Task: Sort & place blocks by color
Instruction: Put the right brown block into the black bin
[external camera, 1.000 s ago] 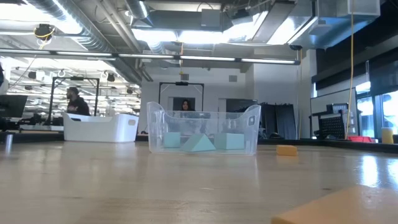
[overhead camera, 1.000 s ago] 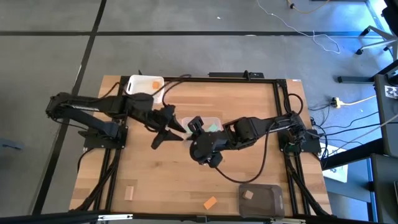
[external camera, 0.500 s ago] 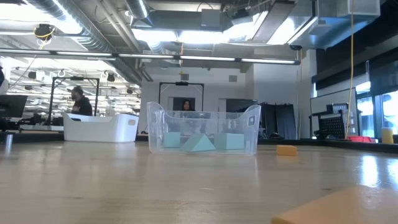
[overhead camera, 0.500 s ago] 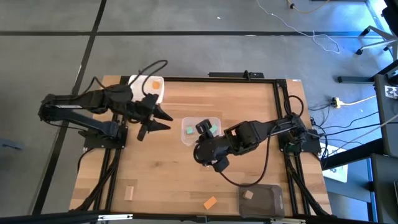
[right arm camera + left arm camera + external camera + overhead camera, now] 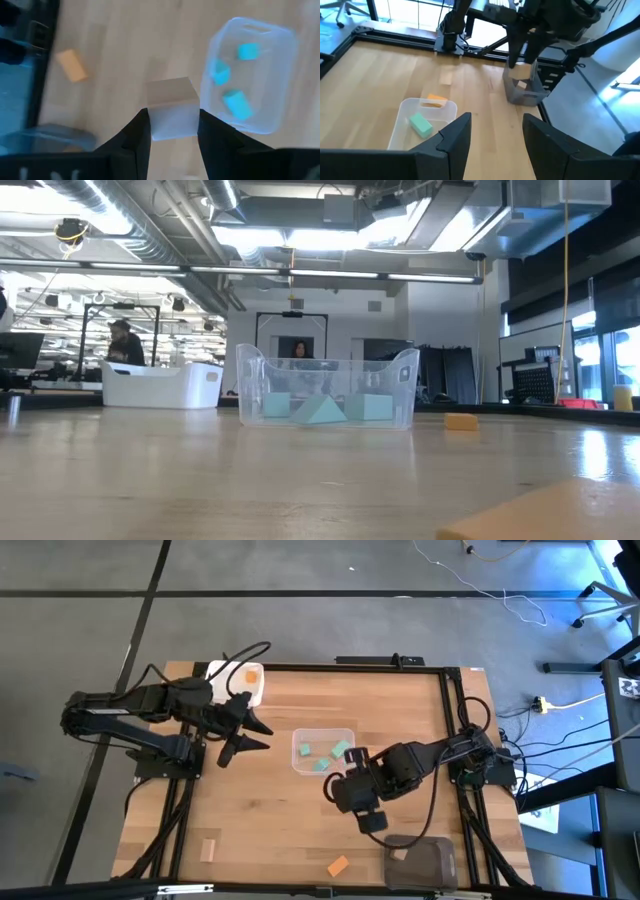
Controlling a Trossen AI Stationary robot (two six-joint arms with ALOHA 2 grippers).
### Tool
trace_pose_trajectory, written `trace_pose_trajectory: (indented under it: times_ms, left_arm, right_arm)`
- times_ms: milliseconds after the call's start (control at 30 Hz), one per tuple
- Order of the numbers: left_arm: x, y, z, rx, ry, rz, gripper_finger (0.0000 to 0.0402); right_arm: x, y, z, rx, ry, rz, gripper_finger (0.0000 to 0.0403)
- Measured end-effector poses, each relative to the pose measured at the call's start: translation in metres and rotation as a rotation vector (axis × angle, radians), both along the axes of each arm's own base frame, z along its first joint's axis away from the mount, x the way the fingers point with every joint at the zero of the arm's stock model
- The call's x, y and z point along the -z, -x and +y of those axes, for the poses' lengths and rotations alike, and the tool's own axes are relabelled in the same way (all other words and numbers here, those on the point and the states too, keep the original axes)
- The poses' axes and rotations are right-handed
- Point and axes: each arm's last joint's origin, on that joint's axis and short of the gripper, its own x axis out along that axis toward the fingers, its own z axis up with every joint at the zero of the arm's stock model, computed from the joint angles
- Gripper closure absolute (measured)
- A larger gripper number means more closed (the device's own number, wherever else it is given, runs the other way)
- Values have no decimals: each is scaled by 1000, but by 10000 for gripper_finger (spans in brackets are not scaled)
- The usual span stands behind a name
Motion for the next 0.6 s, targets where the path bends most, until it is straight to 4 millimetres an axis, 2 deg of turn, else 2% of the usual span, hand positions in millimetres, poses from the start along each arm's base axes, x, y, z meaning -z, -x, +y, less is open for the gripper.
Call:
trace_pose_trajectory:
  times_ms: [267,600]
  left_arm:
    - [0,0,0,11,-16,1,233]
    - [3,1,0,18,-38,27,233]
  right_arm:
    - [3,6,14,75,-125,60,273]
    - [3,16,33,121,-137,59,273]
